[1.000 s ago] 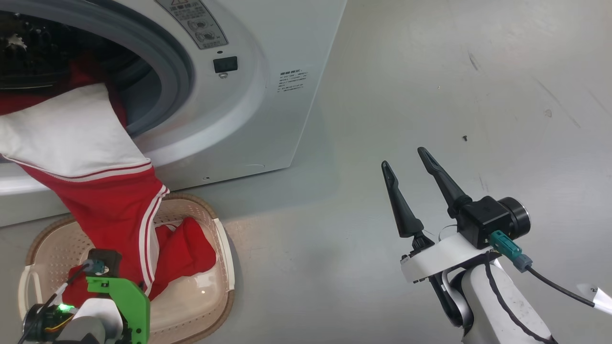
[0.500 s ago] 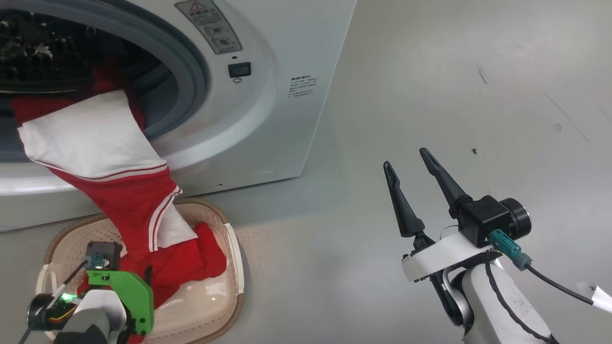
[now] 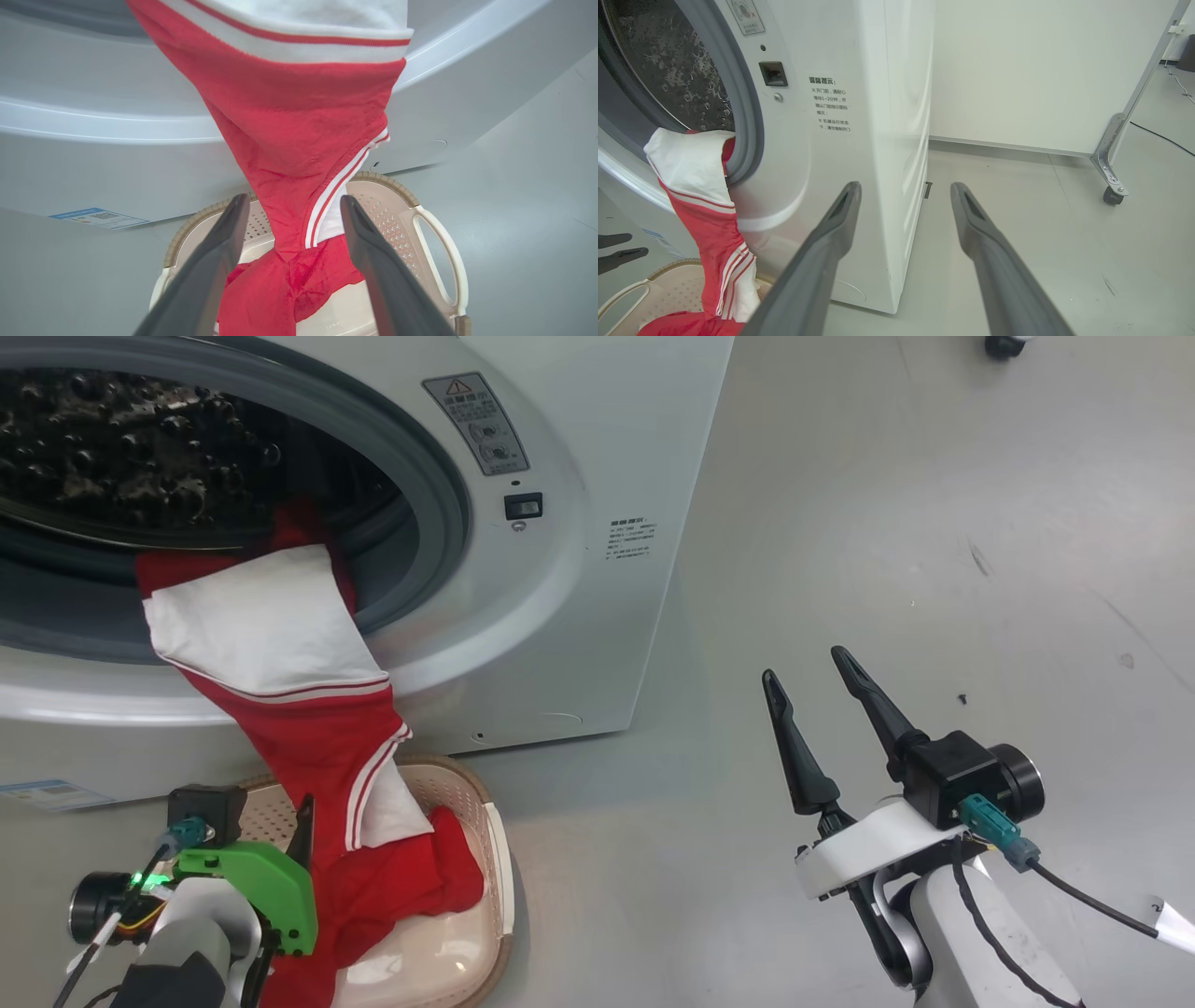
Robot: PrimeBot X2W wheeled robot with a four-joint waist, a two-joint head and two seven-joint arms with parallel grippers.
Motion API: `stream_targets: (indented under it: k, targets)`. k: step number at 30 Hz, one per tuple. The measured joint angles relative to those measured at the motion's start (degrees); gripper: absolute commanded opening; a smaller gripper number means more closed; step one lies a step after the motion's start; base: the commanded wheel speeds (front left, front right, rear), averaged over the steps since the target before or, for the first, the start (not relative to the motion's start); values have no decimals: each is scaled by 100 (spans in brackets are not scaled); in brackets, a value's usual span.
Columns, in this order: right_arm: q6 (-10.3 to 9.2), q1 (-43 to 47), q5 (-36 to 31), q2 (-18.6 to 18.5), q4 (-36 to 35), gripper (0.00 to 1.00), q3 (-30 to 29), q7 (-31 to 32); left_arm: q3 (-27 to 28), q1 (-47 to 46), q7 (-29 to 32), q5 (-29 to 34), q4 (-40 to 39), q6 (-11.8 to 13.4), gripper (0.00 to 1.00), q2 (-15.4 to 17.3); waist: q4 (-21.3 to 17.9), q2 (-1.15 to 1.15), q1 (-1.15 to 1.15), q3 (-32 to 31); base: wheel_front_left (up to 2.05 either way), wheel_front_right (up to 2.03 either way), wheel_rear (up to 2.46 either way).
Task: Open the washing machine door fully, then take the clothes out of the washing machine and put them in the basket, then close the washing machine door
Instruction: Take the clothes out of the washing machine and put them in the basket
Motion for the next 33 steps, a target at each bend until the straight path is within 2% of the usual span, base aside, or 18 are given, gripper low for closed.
stream_targets:
  k: [6,16,23,33]
  targets:
    - [14,136,0,-1,18,100,-66,0,-163,2,-360,10,-160,-57,100,-80,176,0,0,-282,0,0,0]
    - [51,251,0,-2,3,100,-124,0,-23,81,-465,-125,-433,-57,100,-109,409,0,0,-592,0,0,0]
    - [52,335,1,-1,-13,100,-211,0,357,182,-543,-436,-923,-57,100,-168,448,0,0,-706,0,0,0]
    - [73,455,1,-1,-63,100,-283,0,390,496,-544,-333,-2013,-57,100,-146,495,0,0,-812,0,0,0]
